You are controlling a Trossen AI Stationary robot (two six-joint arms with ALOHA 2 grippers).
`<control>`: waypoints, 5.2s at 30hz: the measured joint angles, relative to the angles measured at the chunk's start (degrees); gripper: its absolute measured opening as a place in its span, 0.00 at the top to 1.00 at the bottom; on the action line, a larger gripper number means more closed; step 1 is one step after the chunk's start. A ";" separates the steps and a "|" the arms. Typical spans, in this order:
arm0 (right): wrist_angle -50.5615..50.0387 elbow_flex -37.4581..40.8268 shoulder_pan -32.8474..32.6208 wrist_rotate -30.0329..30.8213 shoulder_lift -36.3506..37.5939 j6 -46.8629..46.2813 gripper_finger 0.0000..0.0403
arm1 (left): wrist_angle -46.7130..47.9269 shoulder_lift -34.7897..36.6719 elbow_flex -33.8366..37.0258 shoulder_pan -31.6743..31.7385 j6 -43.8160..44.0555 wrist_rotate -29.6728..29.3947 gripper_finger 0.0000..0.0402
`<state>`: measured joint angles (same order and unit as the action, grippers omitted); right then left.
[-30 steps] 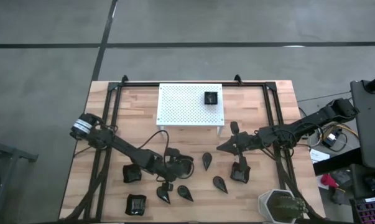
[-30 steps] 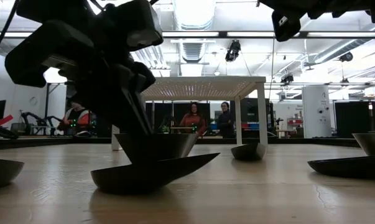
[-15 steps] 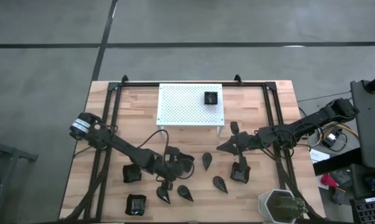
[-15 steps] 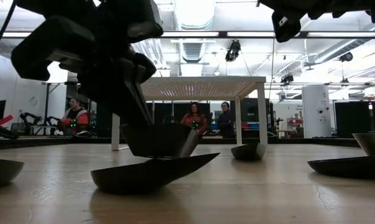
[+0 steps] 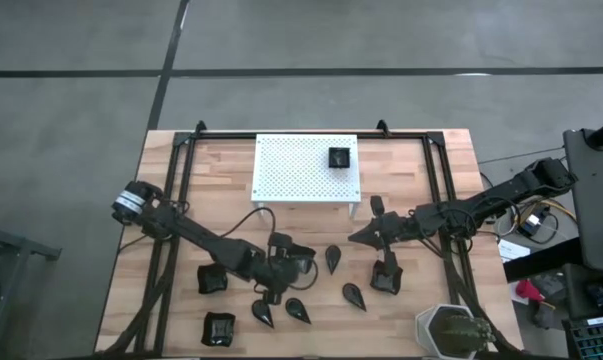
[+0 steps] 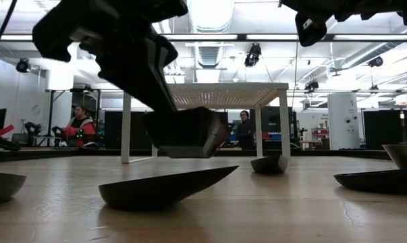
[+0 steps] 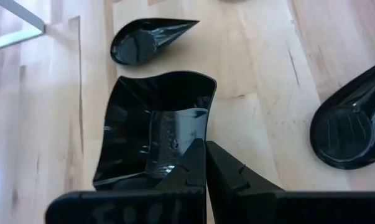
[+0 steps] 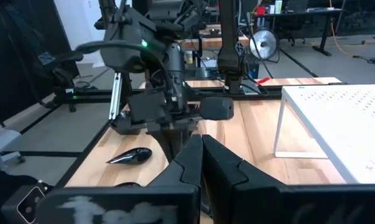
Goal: Pick & Place Mini shaped plates
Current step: Put the distorted square plate on the shelf, then stack the distorted square plate on top of the distorted square plate on the shelf
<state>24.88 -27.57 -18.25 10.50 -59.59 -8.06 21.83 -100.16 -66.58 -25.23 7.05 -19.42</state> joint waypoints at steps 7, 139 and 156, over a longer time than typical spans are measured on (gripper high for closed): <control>-0.69 0.02 -0.02 0.00 0.00 -0.58 0.98 | 4.31 1.93 -2.44 -0.59 0.09 -3.75 1.00; -0.65 3.31 -0.02 0.04 -0.11 -1.41 0.98 | 28.08 11.06 -17.65 22.87 -6.59 -2.08 0.69; -0.57 3.23 -0.01 -0.03 -0.11 -2.26 0.98 | 33.28 11.45 -8.87 9.28 9.94 -1.57 0.69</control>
<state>24.32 -24.34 -18.25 10.47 -59.70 -10.32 55.11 -88.71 -75.45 -15.96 16.99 -20.99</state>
